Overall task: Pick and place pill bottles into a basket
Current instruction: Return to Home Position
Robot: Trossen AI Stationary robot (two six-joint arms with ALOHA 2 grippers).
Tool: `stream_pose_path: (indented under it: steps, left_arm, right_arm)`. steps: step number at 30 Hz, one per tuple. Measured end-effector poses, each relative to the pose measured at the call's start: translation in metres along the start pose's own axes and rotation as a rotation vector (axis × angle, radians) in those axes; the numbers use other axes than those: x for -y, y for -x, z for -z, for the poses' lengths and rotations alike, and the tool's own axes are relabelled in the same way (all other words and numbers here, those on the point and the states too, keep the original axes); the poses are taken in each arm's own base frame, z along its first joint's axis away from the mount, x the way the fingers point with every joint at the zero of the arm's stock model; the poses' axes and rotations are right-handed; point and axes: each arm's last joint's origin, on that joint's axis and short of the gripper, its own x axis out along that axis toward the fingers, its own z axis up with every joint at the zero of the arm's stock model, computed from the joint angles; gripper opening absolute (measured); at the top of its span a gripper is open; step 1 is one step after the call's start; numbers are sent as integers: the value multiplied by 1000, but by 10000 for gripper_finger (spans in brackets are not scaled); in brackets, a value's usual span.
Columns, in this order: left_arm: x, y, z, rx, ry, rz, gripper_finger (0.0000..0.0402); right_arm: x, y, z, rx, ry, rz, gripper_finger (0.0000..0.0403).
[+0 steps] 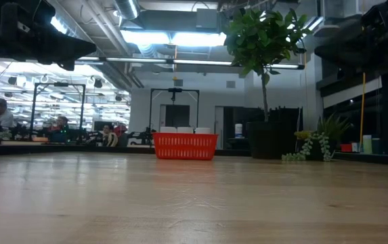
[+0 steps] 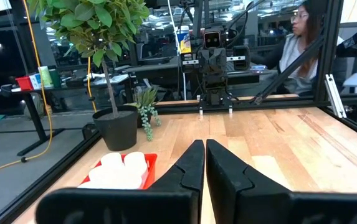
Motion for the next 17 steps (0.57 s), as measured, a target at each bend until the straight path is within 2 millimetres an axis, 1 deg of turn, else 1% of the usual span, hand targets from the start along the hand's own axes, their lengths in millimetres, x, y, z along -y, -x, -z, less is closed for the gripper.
stream_pose_path:
  steps: [17]
  left_arm:
    - [0,0,0,0,0,0,7]
  right_arm:
    - [0,0,0,0,0,0,16]
